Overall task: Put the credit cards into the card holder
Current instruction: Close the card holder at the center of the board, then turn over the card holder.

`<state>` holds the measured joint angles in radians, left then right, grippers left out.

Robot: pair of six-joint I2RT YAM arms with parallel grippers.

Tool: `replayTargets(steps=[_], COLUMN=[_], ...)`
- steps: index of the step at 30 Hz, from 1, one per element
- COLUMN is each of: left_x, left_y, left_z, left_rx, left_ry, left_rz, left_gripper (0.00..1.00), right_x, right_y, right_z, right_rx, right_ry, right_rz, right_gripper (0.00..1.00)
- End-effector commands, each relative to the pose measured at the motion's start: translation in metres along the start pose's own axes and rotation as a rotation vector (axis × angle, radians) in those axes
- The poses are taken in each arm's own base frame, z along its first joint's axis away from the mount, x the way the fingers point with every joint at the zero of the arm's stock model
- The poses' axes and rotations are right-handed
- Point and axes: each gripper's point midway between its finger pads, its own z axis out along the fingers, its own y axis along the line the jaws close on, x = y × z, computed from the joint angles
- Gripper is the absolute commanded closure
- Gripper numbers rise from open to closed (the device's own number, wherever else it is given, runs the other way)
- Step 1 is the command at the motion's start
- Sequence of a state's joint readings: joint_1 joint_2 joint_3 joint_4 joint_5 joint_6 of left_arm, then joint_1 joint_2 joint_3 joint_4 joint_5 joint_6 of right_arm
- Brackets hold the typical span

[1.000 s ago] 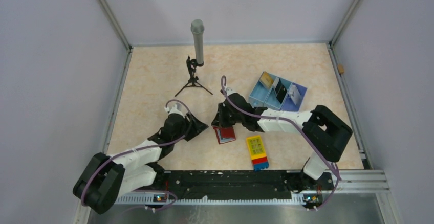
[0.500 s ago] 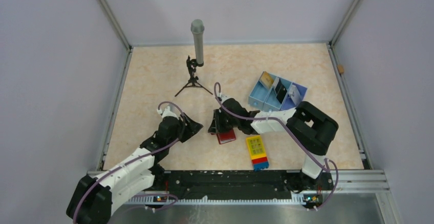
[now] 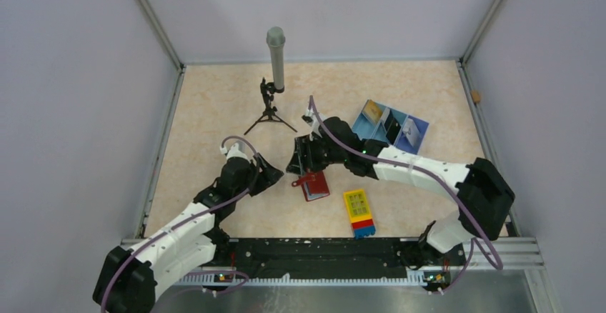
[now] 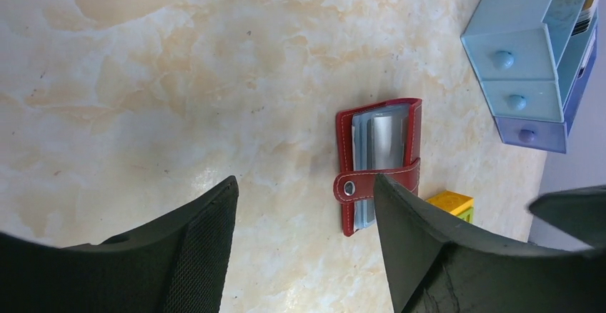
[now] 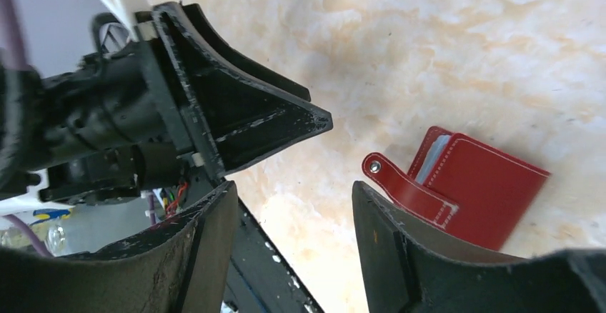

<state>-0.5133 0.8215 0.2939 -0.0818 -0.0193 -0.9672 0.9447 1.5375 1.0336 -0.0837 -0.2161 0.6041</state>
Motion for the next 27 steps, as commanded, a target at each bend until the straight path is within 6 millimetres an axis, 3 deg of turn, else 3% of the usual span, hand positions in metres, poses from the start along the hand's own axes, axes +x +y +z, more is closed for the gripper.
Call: replayTargets(steps=[1, 5, 10, 22, 27], left_x=[-0.016, -0.009, -0.006, 0.001, 0.006], left_y=[-0.021, -0.036, -0.045, -0.077, -0.077], left_z=[-0.002, 0.002, 0.013, 0.049, 0.066], left_rx=[0.043, 0.088, 0.104, 0.148, 0.122], left_ry=[-0.020, 0.049, 0.095, 0.177, 0.207], left_rz=[0.070, 0.105, 0.125, 0.230, 0.273], left_gripper=[0.29, 0.27, 0.23, 0.11, 0.09], right_x=[-0.018, -0.009, 0.013, 0.051, 0.062], right_y=[-0.033, -0.087, -0.120, -0.120, -0.125], right_z=[-0.035, -0.046, -0.048, -0.022, -0.015], right_rx=[0.147, 0.196, 0.162, -0.059, -0.067], right_ry=[-0.032, -0.020, 0.024, 0.129, 0.155], right_rz=[-0.017, 0.082, 0.165, 0.258, 0.291], right_gripper=[0.42, 0.45, 0.50, 0.54, 0.55])
